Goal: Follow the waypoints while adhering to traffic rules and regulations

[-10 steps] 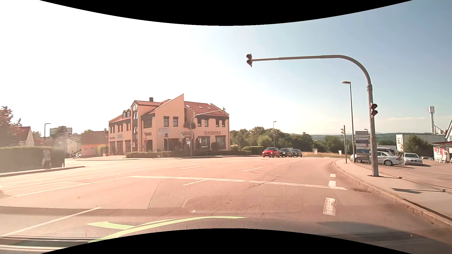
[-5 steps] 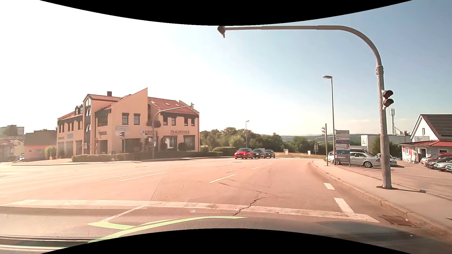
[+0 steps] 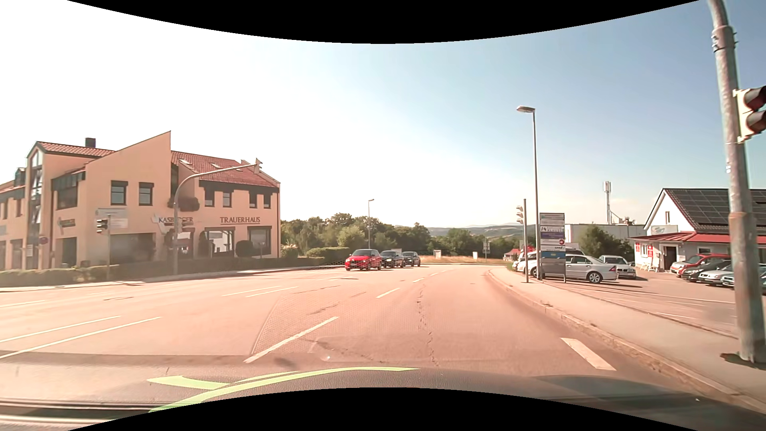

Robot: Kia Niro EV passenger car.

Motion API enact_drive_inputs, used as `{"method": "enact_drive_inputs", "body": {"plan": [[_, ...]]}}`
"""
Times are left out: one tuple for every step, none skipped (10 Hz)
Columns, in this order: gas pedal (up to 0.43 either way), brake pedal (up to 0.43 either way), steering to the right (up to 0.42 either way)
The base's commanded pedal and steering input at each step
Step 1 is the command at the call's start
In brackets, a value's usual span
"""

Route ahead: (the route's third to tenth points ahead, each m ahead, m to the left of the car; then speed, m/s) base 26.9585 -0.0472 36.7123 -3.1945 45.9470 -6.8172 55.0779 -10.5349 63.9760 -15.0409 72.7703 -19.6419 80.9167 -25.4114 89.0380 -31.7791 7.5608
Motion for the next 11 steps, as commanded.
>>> {"method": "enact_drive_inputs", "body": {"plan": [[0.15, 0.0, 0.133], [0.157, 0.0, 0.125], [0.157, 0.0, 0.109], [0.157, 0.0, 0.087], [0.157, 0.0, 0.069], [0.157, 0.0, 0.063], [0.157, 0.0, 0.062], [0.157, 0.0, 0.062], [0.15, 0.0, 0.059], [0.15, 0.0, 0.052], [0.13, 0.0, 0.05]]}}
